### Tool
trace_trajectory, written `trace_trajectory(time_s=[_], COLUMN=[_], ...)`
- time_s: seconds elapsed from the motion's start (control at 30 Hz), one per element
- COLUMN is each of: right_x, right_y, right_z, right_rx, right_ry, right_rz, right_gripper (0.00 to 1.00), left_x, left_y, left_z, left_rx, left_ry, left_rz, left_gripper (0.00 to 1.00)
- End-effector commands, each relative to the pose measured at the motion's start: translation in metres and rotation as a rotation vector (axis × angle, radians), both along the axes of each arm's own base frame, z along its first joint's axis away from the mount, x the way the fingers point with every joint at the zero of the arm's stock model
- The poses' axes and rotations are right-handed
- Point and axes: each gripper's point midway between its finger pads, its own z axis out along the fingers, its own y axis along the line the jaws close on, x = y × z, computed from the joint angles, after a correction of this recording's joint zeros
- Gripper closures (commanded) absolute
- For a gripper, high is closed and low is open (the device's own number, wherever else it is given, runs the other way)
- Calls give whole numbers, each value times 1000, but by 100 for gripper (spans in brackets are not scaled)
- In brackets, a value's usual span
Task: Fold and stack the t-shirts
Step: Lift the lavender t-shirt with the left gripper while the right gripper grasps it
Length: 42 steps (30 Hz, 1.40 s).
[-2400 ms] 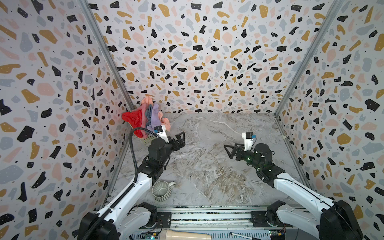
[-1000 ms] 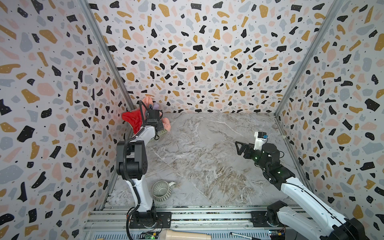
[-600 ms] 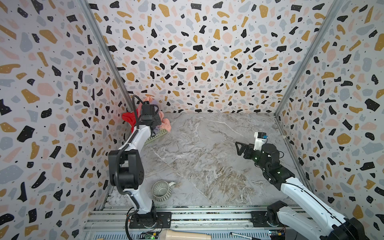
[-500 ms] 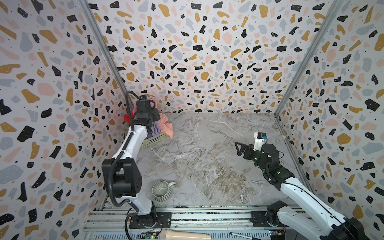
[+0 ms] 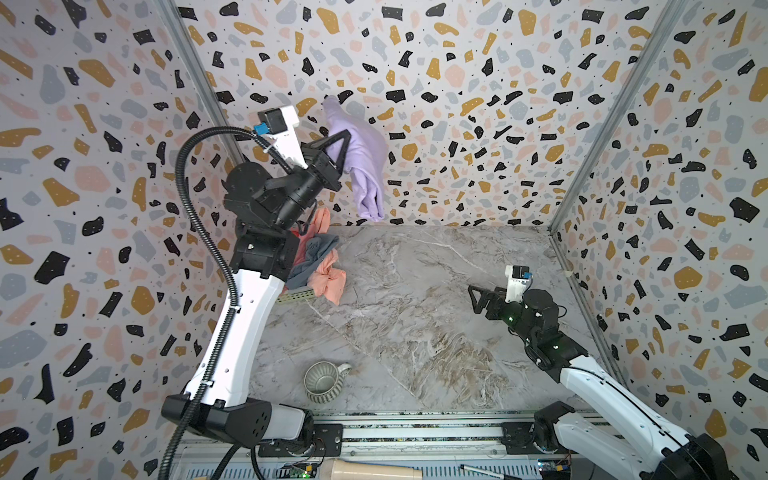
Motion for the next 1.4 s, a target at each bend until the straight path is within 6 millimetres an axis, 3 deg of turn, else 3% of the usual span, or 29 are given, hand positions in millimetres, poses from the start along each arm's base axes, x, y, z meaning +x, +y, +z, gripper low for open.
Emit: trace_trajectory(time_s=[0.0,0.1,0.2,0.37,0.5,0.73,0.83,0.93,1.07,1.27,1.37], right_x=[0,0,0,-2,-7,-12,-4,4,2,7,10], right_y=[-10,-18,-26,-25,1,60,91,116,135,157,161], right_z=[17,24,29,37,80,187,211,220,229,219,218], right_rx=[-28,-52,-71,-83,-50,10,-24,-40,-37,-61,-63], right_ry=[-65,-82,-92,-115,-246,-563,-644,-660,-696,-661,-656], right_rz=[-33,-56,-79,-57,96,316,367,412,448,471,460], right_gripper=[1,1,1,1,1,0,6,12,16,18,30], left_x=[-6,4,15,18,20,24,20,16,12,6,4], left_y=[-47,-71,-79,-76,-76,-83,-87,-89,-92,-97,-100], left_z=[-24,-59,-93,-115,-124,-142,-146,-149,-148,-141,-141], left_rx=[17,65,118,170,191,210,226,234,236,232,234], left_ry=[40,139,229,288,311,368,383,389,387,369,367], left_rz=[-160,-156,-112,-54,-29,-18,-21,-24,-36,-62,-78], left_gripper=[100,100,100,100,100,100,100,100,100,100,100])
